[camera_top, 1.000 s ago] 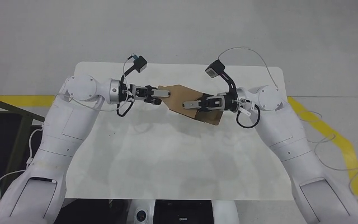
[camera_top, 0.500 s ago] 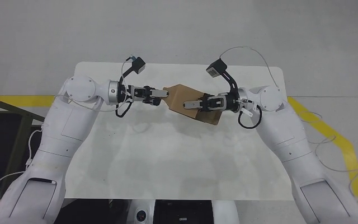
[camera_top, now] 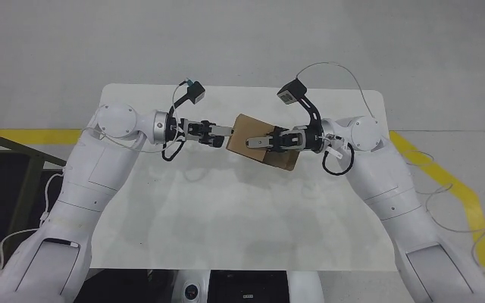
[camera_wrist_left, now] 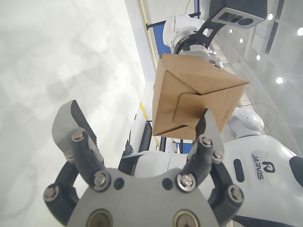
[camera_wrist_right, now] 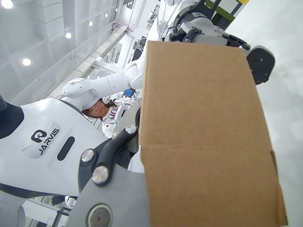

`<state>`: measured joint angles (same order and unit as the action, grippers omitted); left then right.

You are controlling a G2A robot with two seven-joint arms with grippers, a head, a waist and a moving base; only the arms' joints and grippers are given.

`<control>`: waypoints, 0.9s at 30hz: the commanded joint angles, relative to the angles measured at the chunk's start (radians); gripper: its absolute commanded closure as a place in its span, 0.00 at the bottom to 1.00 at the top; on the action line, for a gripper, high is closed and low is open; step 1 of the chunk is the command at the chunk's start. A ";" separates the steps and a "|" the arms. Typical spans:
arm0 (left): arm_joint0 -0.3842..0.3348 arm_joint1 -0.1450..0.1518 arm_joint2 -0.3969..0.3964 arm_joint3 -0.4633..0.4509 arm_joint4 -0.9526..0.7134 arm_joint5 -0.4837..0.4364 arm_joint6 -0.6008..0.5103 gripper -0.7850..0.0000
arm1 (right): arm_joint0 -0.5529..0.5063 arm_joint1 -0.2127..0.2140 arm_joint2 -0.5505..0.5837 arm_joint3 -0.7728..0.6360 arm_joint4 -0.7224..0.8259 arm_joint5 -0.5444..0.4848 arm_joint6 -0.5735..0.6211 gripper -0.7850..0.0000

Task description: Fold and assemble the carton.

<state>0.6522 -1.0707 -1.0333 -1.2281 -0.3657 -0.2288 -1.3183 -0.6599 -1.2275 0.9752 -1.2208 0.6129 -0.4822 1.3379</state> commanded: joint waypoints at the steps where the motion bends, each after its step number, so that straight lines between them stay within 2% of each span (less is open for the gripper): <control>1: -0.002 -0.001 0.005 0.000 -0.001 -0.002 -0.001 0.00 | -0.001 0.000 -0.001 -0.002 0.005 0.000 0.000 1.00; 27: -0.023 -0.017 0.045 0.013 -0.052 -0.021 -0.032 0.00 | 0.005 0.002 -0.023 -0.003 0.036 0.000 0.000 1.00</control>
<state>0.6301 -1.0873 -0.9903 -1.2145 -0.4188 -0.2490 -1.3501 -0.6554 -1.2257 0.9523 -1.2244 0.6485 -0.4820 1.3382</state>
